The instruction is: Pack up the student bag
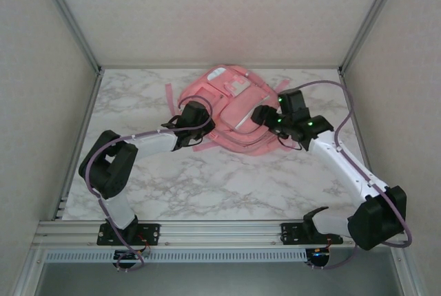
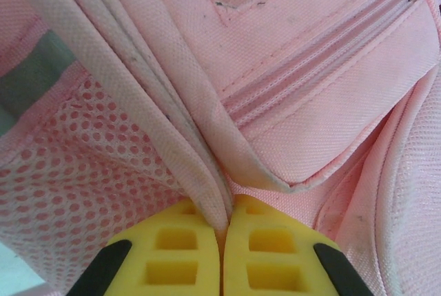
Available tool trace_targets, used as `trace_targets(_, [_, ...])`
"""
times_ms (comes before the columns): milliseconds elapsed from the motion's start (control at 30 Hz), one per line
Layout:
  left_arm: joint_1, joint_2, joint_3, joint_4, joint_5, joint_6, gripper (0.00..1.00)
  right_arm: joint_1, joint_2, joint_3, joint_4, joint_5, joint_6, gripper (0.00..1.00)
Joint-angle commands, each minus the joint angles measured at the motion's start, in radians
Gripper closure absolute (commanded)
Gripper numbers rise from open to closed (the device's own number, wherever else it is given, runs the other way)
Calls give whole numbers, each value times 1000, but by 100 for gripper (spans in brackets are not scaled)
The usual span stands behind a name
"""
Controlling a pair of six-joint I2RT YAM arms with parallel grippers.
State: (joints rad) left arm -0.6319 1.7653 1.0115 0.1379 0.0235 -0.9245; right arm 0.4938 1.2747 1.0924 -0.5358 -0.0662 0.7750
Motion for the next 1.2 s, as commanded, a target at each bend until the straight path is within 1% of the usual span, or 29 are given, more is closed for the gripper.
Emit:
trace_targets(0, [-59, -23, 11, 54, 107, -5, 100, 88, 52, -6, -1, 35, 103, 25])
trace_targets(100, [-72, -32, 0, 67, 90, -13, 100, 160, 114, 11, 20, 66, 139, 28])
trace_targets(267, [-88, -52, -13, 81, 58, -23, 100, 238, 182, 10, 47, 184, 221, 37])
trace_targets(400, [-98, -61, -12, 79, 55, -22, 100, 248, 247, 14, 85, 238, 265, 40])
trace_targets(433, [-99, -61, -11, 75, 56, -21, 100, 275, 266, 18, 94, 257, 276, 40])
trace_targets(500, [-101, -69, -13, 69, 56, -17, 100, 280, 297, 21, 124, 273, 294, 39])
trace_targets(633, [-103, -85, -19, 59, 49, -13, 100, 288, 357, 57, 121, 328, 333, 40])
trace_targets(767, [-106, -94, -31, 58, 36, -14, 100, 291, 387, 55, 168, 362, 395, 45])
trace_targets(900, [-108, -88, -39, 57, 31, -16, 100, 298, 395, 81, 179, 364, 410, 45])
trace_targets(1000, [-107, -79, -42, 53, 32, -17, 100, 304, 374, 96, 167, 369, 407, 42])
trace_targets(1167, [-108, -57, -39, 58, 35, -19, 100, 306, 321, 71, 178, 390, 411, 37])
